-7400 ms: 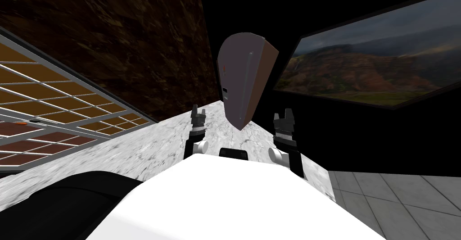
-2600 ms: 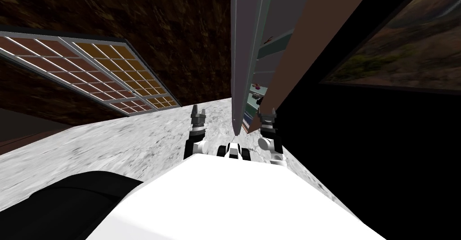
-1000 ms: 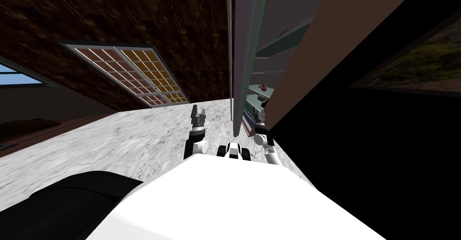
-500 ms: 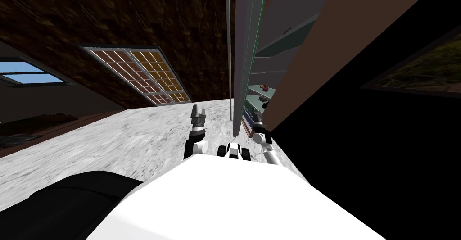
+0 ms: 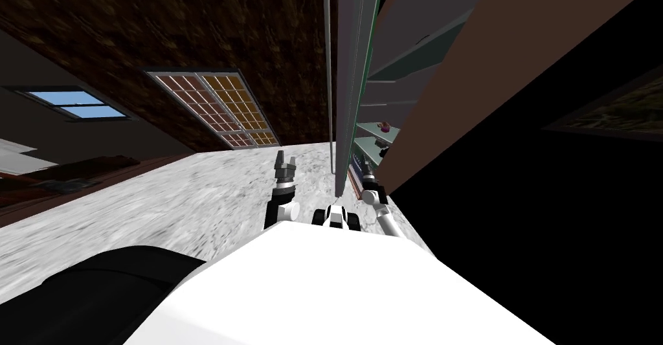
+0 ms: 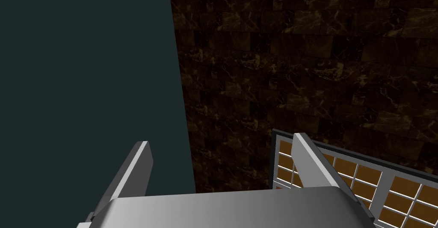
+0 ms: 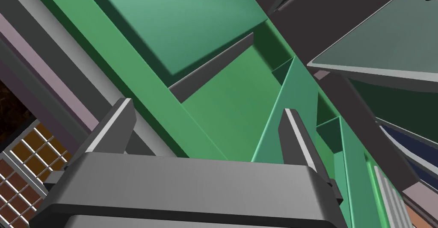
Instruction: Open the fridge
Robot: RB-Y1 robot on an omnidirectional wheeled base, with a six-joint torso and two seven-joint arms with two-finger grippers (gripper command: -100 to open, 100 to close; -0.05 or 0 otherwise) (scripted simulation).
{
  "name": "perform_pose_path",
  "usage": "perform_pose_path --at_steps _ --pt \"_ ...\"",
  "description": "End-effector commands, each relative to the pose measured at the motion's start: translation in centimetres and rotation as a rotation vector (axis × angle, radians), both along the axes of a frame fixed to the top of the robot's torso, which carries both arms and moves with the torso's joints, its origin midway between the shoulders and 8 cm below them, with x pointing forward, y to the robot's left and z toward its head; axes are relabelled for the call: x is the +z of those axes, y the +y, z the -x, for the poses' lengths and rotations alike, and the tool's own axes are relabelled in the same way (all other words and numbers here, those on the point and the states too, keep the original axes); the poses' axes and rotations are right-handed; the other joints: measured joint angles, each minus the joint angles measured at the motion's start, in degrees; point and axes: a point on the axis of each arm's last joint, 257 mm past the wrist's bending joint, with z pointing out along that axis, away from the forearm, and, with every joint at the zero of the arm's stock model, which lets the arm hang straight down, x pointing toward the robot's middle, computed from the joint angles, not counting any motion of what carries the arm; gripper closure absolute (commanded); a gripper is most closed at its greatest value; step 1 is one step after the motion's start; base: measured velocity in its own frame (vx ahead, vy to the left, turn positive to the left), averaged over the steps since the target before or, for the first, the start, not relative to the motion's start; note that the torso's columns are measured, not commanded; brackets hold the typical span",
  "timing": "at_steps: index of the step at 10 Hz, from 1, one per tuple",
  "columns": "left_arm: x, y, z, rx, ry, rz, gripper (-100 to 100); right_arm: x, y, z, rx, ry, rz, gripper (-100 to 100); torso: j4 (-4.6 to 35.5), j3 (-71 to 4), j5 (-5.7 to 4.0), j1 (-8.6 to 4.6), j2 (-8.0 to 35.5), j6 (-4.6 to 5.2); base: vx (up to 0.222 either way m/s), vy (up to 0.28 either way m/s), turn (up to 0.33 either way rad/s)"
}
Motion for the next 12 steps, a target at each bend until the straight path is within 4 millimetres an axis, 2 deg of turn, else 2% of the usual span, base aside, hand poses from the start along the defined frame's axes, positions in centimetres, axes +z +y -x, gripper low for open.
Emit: perform_pose_path --at_steps 1,12 --pt "0.0 0.0 0.0 0.000 0.000 0.000 0 -1.1 0.5 -0.8 0.044 0.025 -0.089 -100 0.0 0.0 0.00 0.02 0.0 0.03 0.007 -0.049 0.099" --pt "0.0 0.0 0.0 0.000 0.000 0.000 0 -4.1 1.5 -2.8 0.172 0.101 -0.396 -100 0.0 0.0 0.01 0.06 0.0 0.01 0.006 -0.047 0.080"
